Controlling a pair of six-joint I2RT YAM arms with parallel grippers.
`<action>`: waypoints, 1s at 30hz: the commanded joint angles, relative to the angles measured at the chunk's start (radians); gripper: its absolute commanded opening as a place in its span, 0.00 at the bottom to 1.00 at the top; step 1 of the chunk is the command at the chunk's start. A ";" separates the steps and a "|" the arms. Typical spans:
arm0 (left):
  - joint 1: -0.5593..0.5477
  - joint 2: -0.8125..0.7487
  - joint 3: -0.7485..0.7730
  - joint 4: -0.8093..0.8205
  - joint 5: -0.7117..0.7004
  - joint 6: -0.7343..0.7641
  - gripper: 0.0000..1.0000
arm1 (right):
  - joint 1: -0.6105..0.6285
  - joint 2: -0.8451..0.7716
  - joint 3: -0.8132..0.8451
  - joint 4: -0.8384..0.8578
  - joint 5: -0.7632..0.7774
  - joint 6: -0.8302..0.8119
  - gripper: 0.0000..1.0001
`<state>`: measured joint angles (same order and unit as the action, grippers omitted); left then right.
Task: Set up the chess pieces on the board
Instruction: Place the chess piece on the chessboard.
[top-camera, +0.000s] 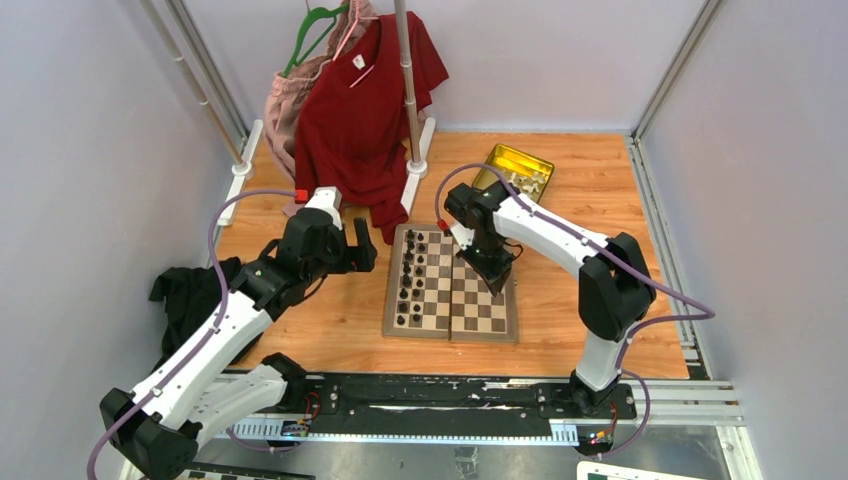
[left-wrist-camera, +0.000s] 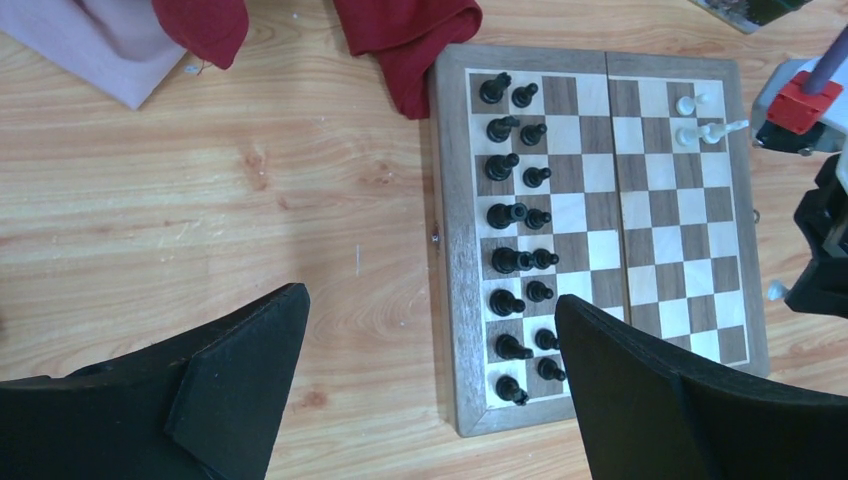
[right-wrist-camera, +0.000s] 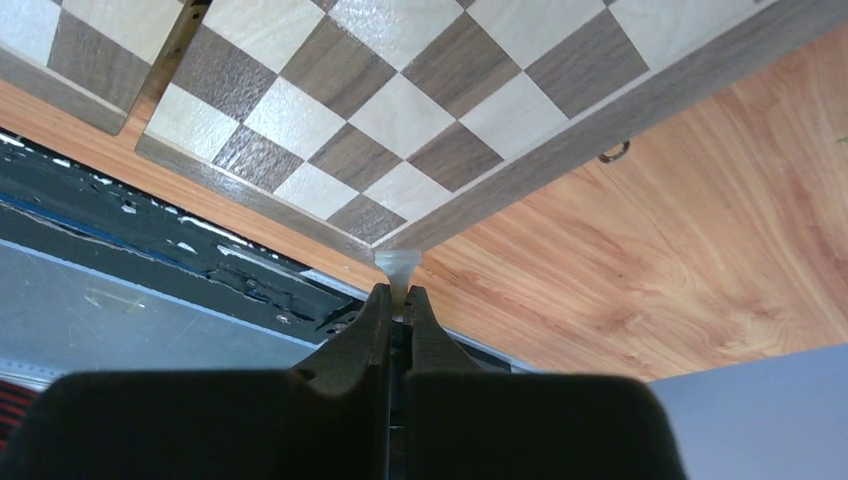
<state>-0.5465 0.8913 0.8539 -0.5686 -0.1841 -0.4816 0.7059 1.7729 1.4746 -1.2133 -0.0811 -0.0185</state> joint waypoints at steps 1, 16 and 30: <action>-0.007 -0.014 -0.017 0.001 -0.005 -0.004 1.00 | 0.007 0.033 -0.027 0.038 -0.012 0.039 0.00; -0.007 0.017 -0.036 0.015 -0.014 0.001 1.00 | -0.004 0.142 0.011 0.121 0.004 0.049 0.00; -0.007 0.051 -0.037 0.042 -0.007 0.019 1.00 | -0.052 0.163 0.037 0.113 0.023 0.051 0.00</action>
<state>-0.5468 0.9340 0.8223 -0.5564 -0.1909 -0.4789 0.6708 1.9278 1.4830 -1.0687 -0.0780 0.0147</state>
